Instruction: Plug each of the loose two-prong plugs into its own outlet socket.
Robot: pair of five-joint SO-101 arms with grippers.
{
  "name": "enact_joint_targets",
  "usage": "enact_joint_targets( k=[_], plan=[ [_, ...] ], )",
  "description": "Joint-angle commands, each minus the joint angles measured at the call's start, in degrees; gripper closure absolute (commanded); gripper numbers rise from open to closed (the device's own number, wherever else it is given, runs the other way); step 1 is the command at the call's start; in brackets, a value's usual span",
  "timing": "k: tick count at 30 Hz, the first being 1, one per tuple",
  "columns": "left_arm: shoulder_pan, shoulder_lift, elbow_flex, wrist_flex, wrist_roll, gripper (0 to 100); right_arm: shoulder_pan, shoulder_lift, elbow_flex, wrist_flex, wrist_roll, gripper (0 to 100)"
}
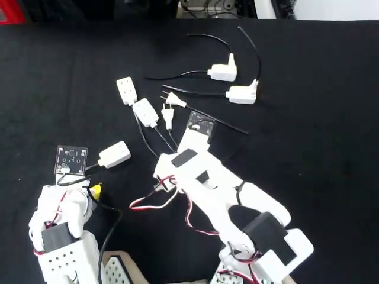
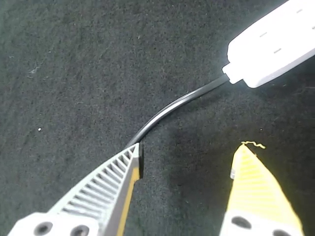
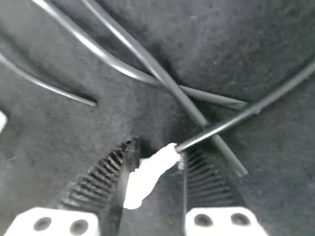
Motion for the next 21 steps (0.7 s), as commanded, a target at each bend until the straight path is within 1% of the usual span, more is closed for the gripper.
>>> enact_joint_targets(
  k=[1,3,6,9,12,21],
  plan=[
    [-0.40,-0.18,-0.40,0.35,-0.26,70,-1.32,-2.59,-2.42,1.23,0.09,94.9],
    [-0.40,-0.18,-0.40,0.35,-0.26,70,-1.32,-4.18,-2.42,2.90,0.09,98.5],
    [-0.48,-0.26,-0.40,0.35,-0.26,70,-0.18,-7.52,-2.68,7.03,1.41,98.6],
    [-0.48,-0.26,-0.40,0.35,-0.26,70,1.76,-12.79,-2.42,10.29,6.33,98.6],
    [-0.48,-0.26,-0.40,0.35,-0.26,70,2.11,-18.42,-1.80,13.63,11.60,98.6],
    [-0.48,-0.26,-0.31,0.09,-0.26,70,2.37,-28.18,2.15,13.71,31.03,98.6]
  ],
)
